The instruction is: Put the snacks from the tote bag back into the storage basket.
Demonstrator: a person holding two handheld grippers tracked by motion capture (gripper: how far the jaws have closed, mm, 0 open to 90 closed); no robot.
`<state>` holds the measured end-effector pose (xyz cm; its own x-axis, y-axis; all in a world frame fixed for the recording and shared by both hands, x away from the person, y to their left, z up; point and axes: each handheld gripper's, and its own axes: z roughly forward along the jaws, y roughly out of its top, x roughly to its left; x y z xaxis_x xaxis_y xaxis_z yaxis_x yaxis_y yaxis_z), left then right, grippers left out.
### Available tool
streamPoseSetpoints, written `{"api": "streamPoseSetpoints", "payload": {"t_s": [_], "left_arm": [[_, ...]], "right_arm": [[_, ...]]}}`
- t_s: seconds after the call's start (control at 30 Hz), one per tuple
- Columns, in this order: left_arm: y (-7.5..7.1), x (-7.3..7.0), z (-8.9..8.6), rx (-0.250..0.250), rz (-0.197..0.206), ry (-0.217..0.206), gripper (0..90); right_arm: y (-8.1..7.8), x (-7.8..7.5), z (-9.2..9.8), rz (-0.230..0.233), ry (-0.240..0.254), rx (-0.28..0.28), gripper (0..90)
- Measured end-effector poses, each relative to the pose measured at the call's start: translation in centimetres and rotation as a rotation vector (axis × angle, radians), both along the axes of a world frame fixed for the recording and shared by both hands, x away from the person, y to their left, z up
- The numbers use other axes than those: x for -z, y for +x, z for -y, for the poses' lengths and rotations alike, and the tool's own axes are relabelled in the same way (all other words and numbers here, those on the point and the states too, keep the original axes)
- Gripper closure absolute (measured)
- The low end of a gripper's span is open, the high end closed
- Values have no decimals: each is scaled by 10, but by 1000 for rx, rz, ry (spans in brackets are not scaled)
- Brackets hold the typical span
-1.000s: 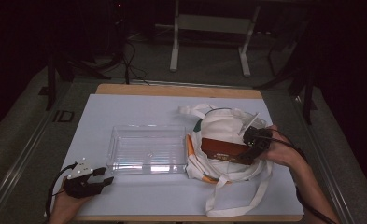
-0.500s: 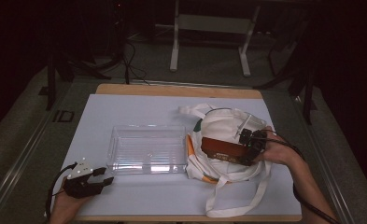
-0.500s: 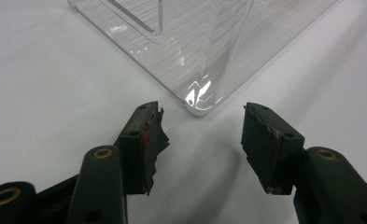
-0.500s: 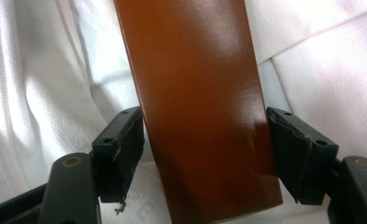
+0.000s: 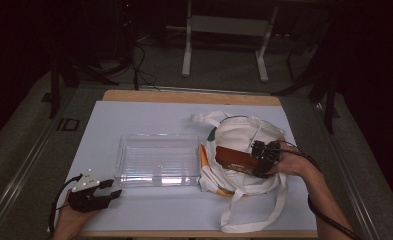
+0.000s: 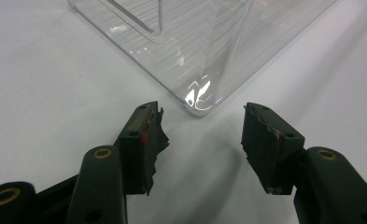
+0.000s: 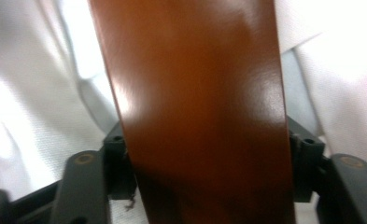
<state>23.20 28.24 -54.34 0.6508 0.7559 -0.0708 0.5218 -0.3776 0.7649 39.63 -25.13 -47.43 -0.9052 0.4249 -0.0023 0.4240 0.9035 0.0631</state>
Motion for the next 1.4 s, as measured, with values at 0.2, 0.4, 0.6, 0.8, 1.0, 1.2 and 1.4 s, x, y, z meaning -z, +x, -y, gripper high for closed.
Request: {"api": "streamPoseSetpoints", "payload": {"t_s": [0.2, 0.4, 0.6, 0.8, 1.0, 1.2, 1.4], "left_arm": [[0, 0, 0, 0, 0, 0, 468], [0, 0, 0, 2, 0, 0, 468], [0, 0, 0, 4, 0, -1, 468], [0, 0, 0, 4, 0, 0, 463], [0, 0, 0, 3, -1, -1, 463], [0, 0, 0, 4, -1, -1, 463], [0, 0, 0, 3, -1, -1, 463]], "right_arm": [[-1, 0, 2, -32, 28, 8, 379], [1, 4, -3, -47, -29, -22, 371], [2, 8, -6, -65, -73, -47, 386], [1, 6, -8, -73, -78, -72, 418], [-1, 2, -7, -61, -55, -82, 429], [-1, -4, -7, -53, -40, -96, 432], [-1, -14, -4, -41, -13, -89, 432]]}}
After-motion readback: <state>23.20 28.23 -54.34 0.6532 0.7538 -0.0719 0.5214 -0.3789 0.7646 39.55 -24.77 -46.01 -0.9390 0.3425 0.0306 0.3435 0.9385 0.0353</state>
